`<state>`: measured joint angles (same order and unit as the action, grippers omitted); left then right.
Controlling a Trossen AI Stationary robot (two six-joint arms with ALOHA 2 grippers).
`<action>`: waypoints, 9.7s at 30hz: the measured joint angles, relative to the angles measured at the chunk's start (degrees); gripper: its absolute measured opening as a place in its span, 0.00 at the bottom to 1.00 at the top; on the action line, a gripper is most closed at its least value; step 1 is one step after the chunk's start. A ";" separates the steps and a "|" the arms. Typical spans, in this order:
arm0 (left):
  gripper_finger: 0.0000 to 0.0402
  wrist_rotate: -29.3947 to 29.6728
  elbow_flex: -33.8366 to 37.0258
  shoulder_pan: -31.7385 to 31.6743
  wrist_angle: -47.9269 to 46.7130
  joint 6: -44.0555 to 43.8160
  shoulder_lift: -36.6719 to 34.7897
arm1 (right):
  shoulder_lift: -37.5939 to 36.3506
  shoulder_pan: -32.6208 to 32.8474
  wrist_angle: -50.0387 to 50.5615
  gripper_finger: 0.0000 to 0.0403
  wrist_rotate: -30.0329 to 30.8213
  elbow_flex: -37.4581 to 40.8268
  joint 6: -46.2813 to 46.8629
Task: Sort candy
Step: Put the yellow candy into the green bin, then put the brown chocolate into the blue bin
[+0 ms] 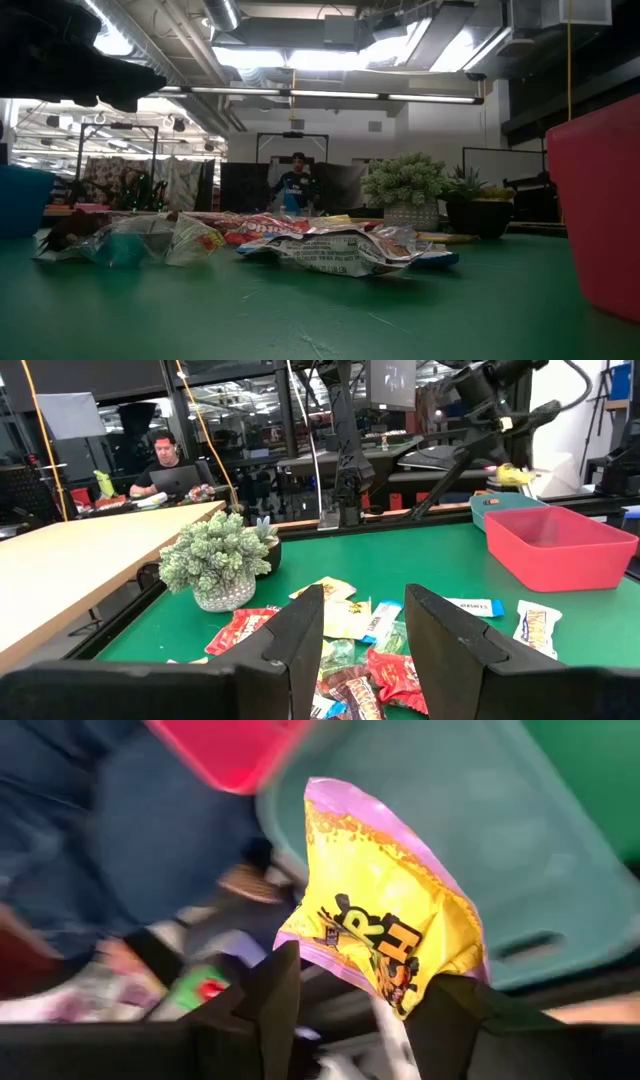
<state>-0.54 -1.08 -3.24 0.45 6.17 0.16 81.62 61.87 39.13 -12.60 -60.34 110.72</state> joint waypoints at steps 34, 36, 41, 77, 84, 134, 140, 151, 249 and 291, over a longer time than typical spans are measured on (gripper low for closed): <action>0.32 0.00 0.00 -0.01 0.00 0.02 0.00 | 13.03 0.63 -12.20 0.39 -0.53 -0.01 -13.49; 0.32 0.00 0.00 -0.01 0.00 0.02 -0.01 | 13.03 0.62 -12.07 0.39 -0.53 0.00 -13.47; 0.32 0.00 -0.01 0.01 0.05 0.02 -0.01 | 13.03 0.27 -11.76 0.39 -0.52 0.00 -13.18; 0.32 0.02 0.00 0.01 0.43 0.02 0.00 | 12.98 -2.67 -4.07 0.40 -8.54 -0.02 -16.45; 0.32 0.02 -0.02 -0.01 0.42 0.02 -0.01 | 12.98 -2.67 -3.13 0.56 -8.55 -0.02 -16.58; 0.32 -2.27 0.00 0.06 13.18 -10.54 4.17 | 9.16 -4.83 19.56 0.98 2.40 -5.75 -21.15; 0.32 1.38 0.00 0.06 13.40 -10.16 5.30 | 9.16 -7.26 19.28 0.98 17.07 -7.62 -23.45; 0.32 1.54 0.00 0.06 13.38 -10.12 5.84 | 9.16 -23.83 15.27 0.98 35.10 -8.68 -39.44; 0.32 -0.26 0.00 0.04 12.04 -10.75 5.84 | 6.53 -43.16 24.62 0.05 -9.13 -8.57 -76.78; 0.32 1.09 -0.06 0.62 21.37 -13.22 13.76 | 5.27 -11.26 25.71 0.45 -13.16 -8.59 -40.44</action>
<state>0.56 -1.14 -2.62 21.81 -7.04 13.91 86.89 50.61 64.84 -25.76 -68.93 70.28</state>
